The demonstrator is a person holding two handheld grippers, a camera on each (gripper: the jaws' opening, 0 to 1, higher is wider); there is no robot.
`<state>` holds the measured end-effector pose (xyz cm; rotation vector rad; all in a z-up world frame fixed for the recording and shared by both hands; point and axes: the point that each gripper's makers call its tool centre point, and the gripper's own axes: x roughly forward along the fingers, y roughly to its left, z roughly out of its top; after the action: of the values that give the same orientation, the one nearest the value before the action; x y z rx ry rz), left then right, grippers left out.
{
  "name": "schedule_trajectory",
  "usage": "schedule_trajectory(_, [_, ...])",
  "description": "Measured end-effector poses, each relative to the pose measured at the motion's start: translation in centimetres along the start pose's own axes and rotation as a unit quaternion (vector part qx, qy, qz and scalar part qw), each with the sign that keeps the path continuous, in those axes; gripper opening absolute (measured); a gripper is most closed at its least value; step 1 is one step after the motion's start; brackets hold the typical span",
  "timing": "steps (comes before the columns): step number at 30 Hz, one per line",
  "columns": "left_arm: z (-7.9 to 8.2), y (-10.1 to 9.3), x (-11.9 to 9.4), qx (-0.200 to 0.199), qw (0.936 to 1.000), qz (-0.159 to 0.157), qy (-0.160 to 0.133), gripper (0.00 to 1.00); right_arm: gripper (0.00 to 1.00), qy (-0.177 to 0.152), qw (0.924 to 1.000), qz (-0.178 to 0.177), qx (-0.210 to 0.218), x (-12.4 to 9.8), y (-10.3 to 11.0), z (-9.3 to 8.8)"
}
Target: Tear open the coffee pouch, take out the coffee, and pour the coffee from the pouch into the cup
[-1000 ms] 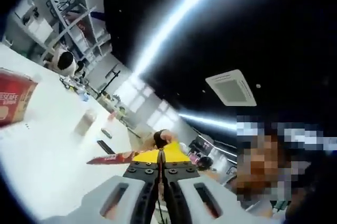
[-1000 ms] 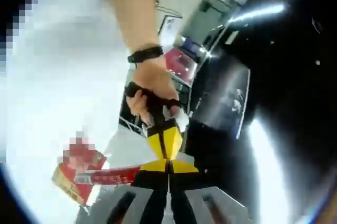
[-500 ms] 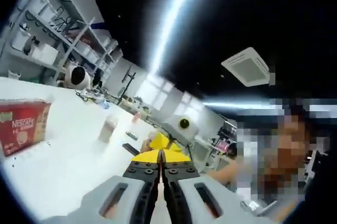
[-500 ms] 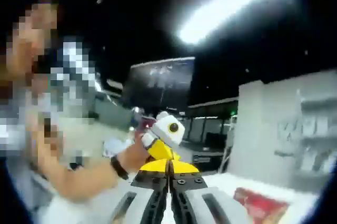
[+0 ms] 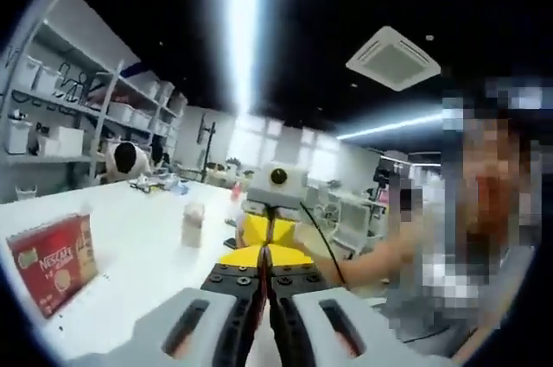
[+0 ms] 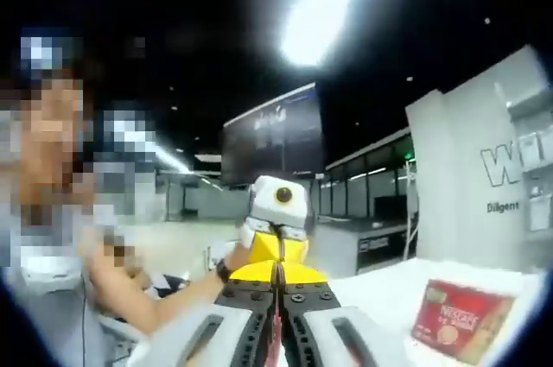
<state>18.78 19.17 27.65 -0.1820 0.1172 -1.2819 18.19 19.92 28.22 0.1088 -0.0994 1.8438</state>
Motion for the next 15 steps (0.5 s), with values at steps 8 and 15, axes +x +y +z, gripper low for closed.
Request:
schedule_trajectory(8, [-0.9, 0.5, 0.7, 0.031, 0.9982, 0.048, 0.021, 0.03, 0.01, -0.005, 0.9998, 0.005, 0.021, -1.1, -0.1, -0.9])
schedule_trajectory(15, [-3.1, 3.5, 0.9, 0.024, 0.9833, 0.178, 0.033, 0.03, 0.01, -0.018, 0.9971, -0.073, 0.012, -2.3, -2.2, -3.7])
